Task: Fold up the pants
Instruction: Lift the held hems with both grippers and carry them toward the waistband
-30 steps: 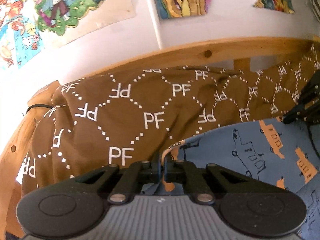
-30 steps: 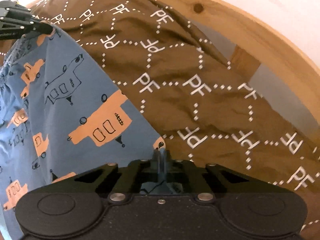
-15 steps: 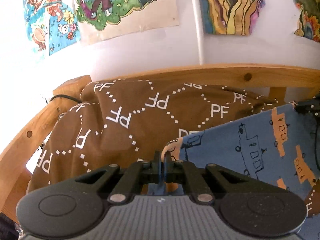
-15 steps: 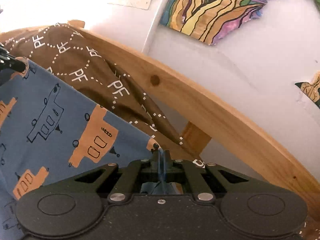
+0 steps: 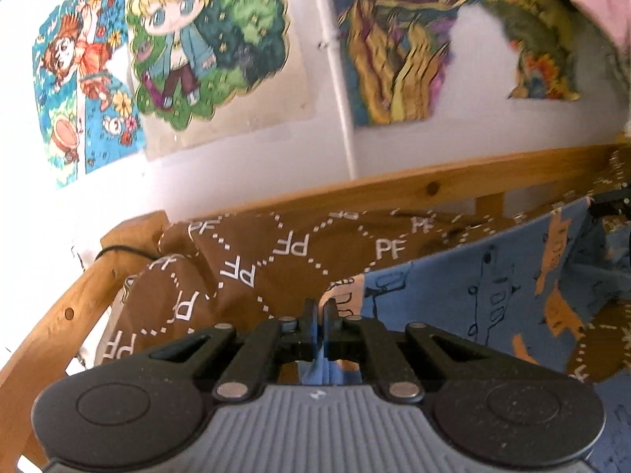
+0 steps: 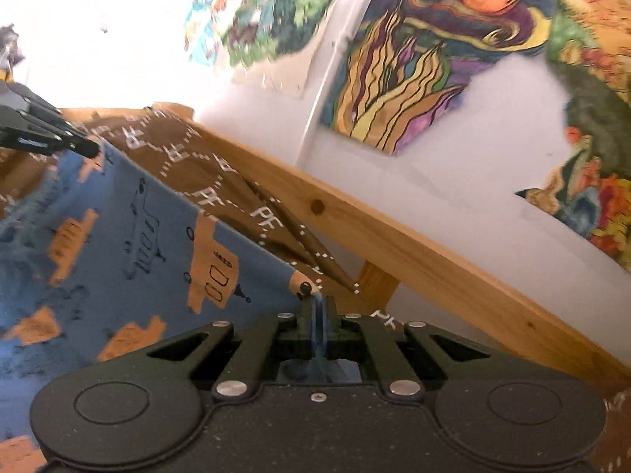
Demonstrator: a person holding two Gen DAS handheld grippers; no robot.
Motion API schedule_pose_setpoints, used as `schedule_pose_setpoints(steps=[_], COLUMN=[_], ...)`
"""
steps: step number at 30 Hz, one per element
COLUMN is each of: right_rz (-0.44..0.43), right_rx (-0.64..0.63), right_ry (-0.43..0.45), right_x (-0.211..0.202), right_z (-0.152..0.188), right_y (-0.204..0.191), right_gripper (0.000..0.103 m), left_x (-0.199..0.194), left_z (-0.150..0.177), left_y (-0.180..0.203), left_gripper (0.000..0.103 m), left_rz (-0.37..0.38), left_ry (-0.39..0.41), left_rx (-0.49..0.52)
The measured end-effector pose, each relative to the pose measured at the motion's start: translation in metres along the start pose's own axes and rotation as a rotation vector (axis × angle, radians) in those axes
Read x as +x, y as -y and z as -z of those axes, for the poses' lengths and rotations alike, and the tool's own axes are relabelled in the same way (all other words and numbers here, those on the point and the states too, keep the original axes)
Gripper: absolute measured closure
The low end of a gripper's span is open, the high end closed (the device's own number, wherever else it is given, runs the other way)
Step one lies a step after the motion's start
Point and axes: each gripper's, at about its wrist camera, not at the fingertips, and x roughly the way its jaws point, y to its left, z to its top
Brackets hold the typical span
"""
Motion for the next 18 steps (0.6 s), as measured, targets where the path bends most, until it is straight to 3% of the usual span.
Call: schedule_pose_setpoints(steps=[6, 12, 17, 18], right_rz=[-0.020, -0.022, -0.062, -0.076], right_rx=[0.036, 0.085, 0.104, 0.094], right_ry=[0.037, 0.041, -0.041, -0.061], right_x=[-0.060, -0.115, -0.128, -0.125], right_z=[0.015, 0.039, 0.068, 0.072], right_y=[-0.014, -0.032, -0.050, -0.054], right_gripper=[0.102, 0.102, 0.101, 0.094], left_x=[-0.043, -0.084, -0.100, -0.099], left_z=[0.008, 0.033, 0.054, 0.056], left_y=[0.012, 0.029, 0.042, 0.044], left_gripper=[0.100, 0.100, 0.100, 0.100], left_rz=[0.043, 0.080, 0.095, 0.095], left_ry=[0.024, -0.024, -0.074, -0.080], left_rx=[0.102, 0.173, 0.206, 0.210])
